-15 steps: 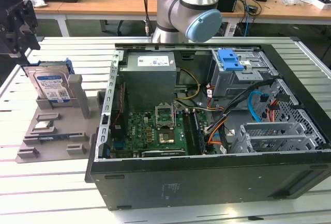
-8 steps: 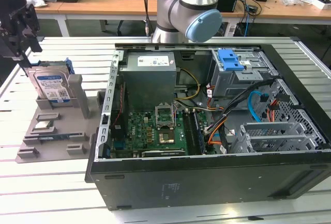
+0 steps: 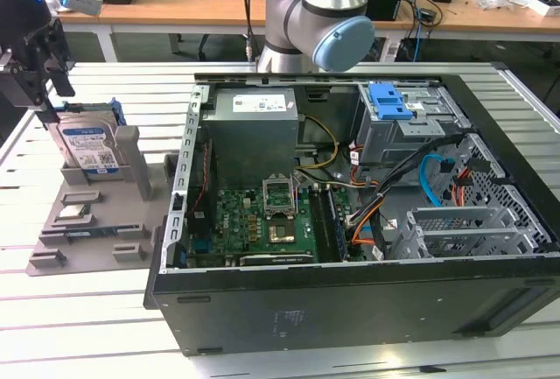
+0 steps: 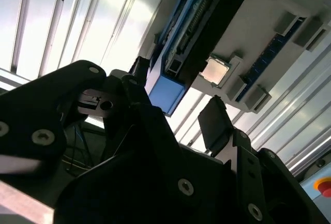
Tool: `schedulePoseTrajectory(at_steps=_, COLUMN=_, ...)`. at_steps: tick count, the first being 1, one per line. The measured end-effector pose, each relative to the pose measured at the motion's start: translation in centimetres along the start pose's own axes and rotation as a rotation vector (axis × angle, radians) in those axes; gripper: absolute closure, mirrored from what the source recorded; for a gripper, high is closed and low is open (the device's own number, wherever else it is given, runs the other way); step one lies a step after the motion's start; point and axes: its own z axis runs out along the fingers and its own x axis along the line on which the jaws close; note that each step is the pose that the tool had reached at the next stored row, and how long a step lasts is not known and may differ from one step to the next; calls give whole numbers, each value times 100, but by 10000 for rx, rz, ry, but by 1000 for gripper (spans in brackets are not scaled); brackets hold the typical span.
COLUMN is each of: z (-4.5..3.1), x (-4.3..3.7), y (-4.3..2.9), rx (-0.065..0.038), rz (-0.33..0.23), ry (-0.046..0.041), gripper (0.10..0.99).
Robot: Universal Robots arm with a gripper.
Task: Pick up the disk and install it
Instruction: 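Pick up the disk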
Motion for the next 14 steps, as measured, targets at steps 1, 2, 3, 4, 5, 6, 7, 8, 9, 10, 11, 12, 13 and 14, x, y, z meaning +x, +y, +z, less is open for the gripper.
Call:
schedulePoseTrajectory(at_steps=1, z=29, x=-6, y=1, rx=1, rz=-31, ry=0, gripper=427)
schedulePoseTrajectory(at_steps=2, z=62, x=-10, y=1, rx=1, rz=-46, ry=0, gripper=427)
schedulePoseTrajectory(at_steps=3, z=88, x=-15, y=1, rx=1, rz=-56, ry=1, gripper=427)
schedulePoseTrajectory(at_steps=4, z=106, x=-17, y=1, rx=1, rz=-62, ry=1, gripper=427)
schedulePoseTrajectory(at_steps=5, z=129, x=-19, y=1, rx=0, rz=-72, ry=1, gripper=427)
schedulePoseTrajectory(at_steps=6, z=147, x=-20, y=0, rx=0, rz=-81, ry=1, gripper=427)
schedulePoseTrajectory(at_steps=7, z=178, x=-22, y=1, rx=1, rz=-102, ry=1, gripper=427)
schedulePoseTrajectory(at_steps=8, z=209, x=-29, y=1, rx=2, rz=-132, ry=1, gripper=427)
schedulePoseTrajectory(at_steps=9, z=221, x=-35, y=1, rx=1, rz=-154, ry=1, gripper=427)
schedulePoseTrajectory(at_steps=10, z=230, x=-43, y=0, rx=1, rz=-177, ry=2, gripper=427)
schedulePoseTrajectory(at_steps=11, z=241, x=-55, y=0, rx=3, rz=-206, ry=1, gripper=427)
schedulePoseTrajectory(at_steps=12, z=248, x=-62, y=1, rx=3, rz=-225, ry=2, gripper=427)
schedulePoseTrajectory(at_steps=13, z=260, x=-68, y=1, rx=3, rz=-257, ry=2, gripper=427)
schedulePoseTrajectory(at_steps=14, z=263, x=-68, y=0, rx=1, rz=-269, ry=3, gripper=427)
